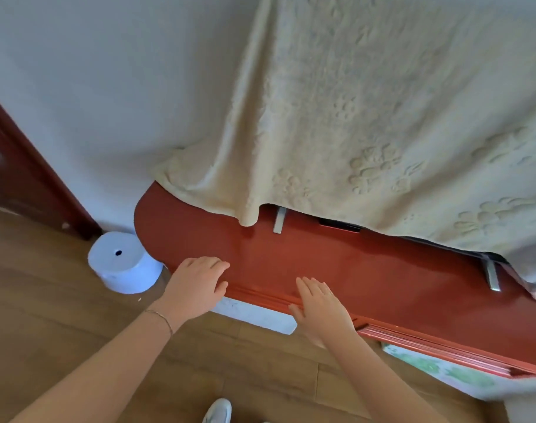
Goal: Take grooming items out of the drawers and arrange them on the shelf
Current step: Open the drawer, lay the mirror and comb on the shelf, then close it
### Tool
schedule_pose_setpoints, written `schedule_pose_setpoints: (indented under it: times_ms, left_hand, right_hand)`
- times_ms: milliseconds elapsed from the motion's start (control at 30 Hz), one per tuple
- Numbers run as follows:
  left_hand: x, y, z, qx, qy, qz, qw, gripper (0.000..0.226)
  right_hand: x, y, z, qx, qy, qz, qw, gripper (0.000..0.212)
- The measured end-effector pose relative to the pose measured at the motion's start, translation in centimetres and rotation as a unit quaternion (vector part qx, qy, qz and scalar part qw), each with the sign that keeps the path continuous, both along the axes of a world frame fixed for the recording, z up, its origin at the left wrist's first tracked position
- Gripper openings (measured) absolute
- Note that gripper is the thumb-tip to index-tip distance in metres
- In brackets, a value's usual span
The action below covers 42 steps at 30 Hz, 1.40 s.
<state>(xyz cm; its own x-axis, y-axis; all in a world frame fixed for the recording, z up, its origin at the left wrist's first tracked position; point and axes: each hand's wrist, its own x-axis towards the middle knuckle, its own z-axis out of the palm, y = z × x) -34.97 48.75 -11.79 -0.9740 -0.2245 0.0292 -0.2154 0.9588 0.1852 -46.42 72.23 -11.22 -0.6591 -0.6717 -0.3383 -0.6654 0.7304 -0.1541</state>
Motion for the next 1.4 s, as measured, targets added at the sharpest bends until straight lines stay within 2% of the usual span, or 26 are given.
schedule_pose_setpoints:
  times_ms: [133, 200, 233, 267, 300, 367, 400, 433, 467, 500, 567, 667, 700, 867, 933, 967, 1100, 1400]
  left_hand:
    - [0.4, 1.5, -0.8, 0.058, 0.002, 0.034, 0.998, 0.037]
    - [0.8, 2.2, -1.0, 0.182, 0.024, 0.089, 0.979, 0.033]
    - [1.1, 2.5, -1.2, 0.274, 0.034, 0.14, 0.951, 0.029]
    - [1.2, 2.7, -1.5, 0.376, 0.039, 0.203, 0.903, 0.026]
    - [1.3, 2.8, -2.0, 0.477, 0.046, 0.274, 0.834, 0.023]
    - [1.5, 2.5, -4.1, 0.638, 0.059, 0.398, 0.657, 0.02]
    - [1.7, 2.2, -5.3, 0.691, 0.062, 0.438, 0.571, 0.022]
    - [1.7, 1.9, -6.6, 0.727, 0.064, 0.464, 0.502, 0.024]
    - [1.6, 1.6, -7.6, 0.745, 0.065, 0.482, 0.455, 0.028]
    - [1.3, 1.3, -8.7, 0.753, 0.062, 0.496, 0.428, 0.031]
    - [0.4, 0.9, -10.6, 0.76, 0.048, 0.513, 0.397, 0.039]
    - [-1.9, 0.7, -13.5, 0.759, 0.042, 0.544, 0.356, 0.05]
    - [-2.5, 0.6, -14.3, 0.758, 0.046, 0.556, 0.338, 0.052]
    - [-5.2, 0.5, -17.3, 0.789, 0.102, 0.557, 0.238, 0.057]
    - [-6.0, 0.4, -18.3, 0.795, 0.134, 0.547, 0.226, 0.041]
    - [-6.2, 0.4, -18.8, 0.793, 0.149, 0.548, 0.22, 0.035]
    - [-5.8, 0.9, -19.4, 0.799, 0.165, 0.535, 0.221, 0.033]
    - [-1.1, 2.5, -18.2, 0.796, 0.131, 0.547, 0.223, 0.026]
  right_hand:
    - [0.5, 0.3, -1.1, -0.043, -0.026, 0.006, 0.999, 0.059]
    - [1.4, 0.6, -1.1, -0.082, -0.018, 0.012, 0.996, 0.058]
    - [2.0, 0.8, -1.2, -0.106, -0.02, 0.015, 0.994, 0.057]
    - [2.7, 0.9, -1.3, -0.125, -0.031, 0.013, 0.992, 0.055]
    - [3.3, 1.0, -1.7, -0.137, -0.054, -0.001, 0.989, 0.052]
    - [4.2, 0.9, -3.1, -0.175, -0.173, -0.125, 0.961, 0.041]
    - [4.3, 0.7, -3.8, -0.201, -0.246, -0.215, 0.923, 0.033]
    - [4.2, 0.5, -5.0, -0.228, -0.299, -0.307, 0.874, 0.028]
    - [3.8, 0.3, -6.5, -0.241, -0.327, -0.384, 0.829, 0.025]
    - [3.2, 0.1, -8.1, -0.237, -0.349, -0.442, 0.791, 0.022]
    - [2.1, -0.6, -10.8, -0.248, -0.391, -0.541, 0.703, 0.016]
    - [0.3, -1.5, -14.2, -0.309, -0.453, -0.673, 0.496, 0.012]
    - [-0.2, -1.6, -15.1, -0.327, -0.452, -0.696, 0.452, 0.013]
    - [-2.3, -2.2, -18.8, -0.434, -0.421, -0.737, 0.304, 0.021]
    - [-2.8, -2.4, -19.5, -0.504, -0.416, -0.718, 0.24, 0.022]
    - [-2.7, -2.4, -19.8, -0.524, -0.417, -0.708, 0.223, 0.023]
    - [-2.2, -2.0, -20.5, -0.52, -0.425, -0.699, 0.244, 0.026]
    - [2.1, -0.2, -19.6, -0.497, -0.43, -0.721, 0.22, 0.025]
